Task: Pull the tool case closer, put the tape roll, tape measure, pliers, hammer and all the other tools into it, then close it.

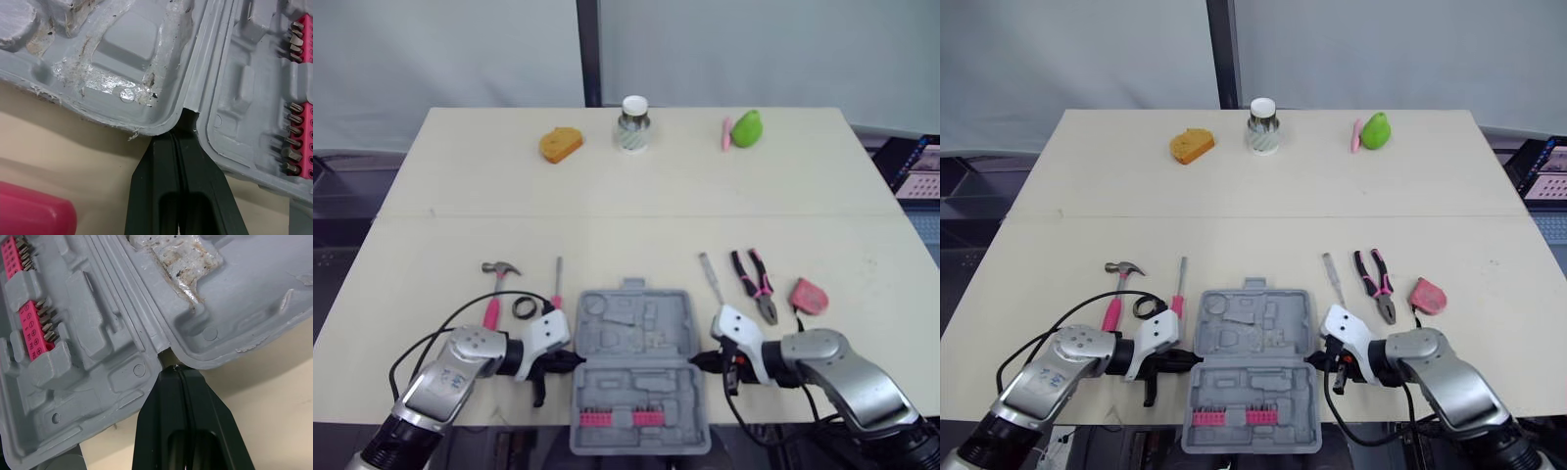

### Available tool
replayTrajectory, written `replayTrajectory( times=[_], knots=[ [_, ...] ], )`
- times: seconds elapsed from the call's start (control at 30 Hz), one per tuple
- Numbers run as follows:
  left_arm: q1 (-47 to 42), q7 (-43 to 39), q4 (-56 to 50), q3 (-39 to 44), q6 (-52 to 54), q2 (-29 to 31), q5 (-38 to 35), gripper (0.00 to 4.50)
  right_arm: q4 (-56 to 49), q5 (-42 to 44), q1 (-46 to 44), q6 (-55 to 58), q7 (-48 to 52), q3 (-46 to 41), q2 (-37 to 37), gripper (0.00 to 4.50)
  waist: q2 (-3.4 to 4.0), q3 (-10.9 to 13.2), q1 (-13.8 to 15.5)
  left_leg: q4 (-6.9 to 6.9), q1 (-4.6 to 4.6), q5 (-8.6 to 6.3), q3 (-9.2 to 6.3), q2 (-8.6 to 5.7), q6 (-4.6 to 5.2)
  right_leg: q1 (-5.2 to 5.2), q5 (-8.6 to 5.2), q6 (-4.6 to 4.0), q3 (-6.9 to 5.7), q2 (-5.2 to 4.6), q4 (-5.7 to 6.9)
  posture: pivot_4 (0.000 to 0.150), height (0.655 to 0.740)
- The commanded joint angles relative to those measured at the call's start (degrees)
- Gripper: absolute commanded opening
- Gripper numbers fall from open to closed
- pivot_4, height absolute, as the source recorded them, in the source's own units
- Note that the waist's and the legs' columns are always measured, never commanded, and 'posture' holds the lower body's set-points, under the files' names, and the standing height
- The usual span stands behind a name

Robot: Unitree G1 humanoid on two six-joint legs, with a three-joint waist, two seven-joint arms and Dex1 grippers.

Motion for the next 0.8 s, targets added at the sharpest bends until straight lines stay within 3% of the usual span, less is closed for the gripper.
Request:
replayTrajectory(
  times=[0.03, 0.8],
  knots=[
    [0.63, -1.21, -1.2, -2.48, 0.51, -0.05, -1.09, 0.0, -2.88, 2.38, 0.23, -1.45, 0.42, 0.69, 0.27, 0.03, 0.0, 0.0, 0.0, 0.0, 0.0, 0.0, 0.0, 0.0, 0.0, 0.0, 0.0, 0.0, 0.0, 0.0, 0.0, 0.15, 0.74],
    [2.11, -0.96, -2.67, -2.75, 1.38, 1.13, -1.73, 0.0, -2.55, 2.66, 0.9, -1.93, 0.45, 1.12, 0.11, 0.03, 0.0, 0.0, 0.01, 0.0, 0.01, 0.0, 0.03, 0.0, 0.0, 0.0, 0.0, 0.0, 0.04, 0.0, -0.01, 0.15, 0.74]
  ],
)
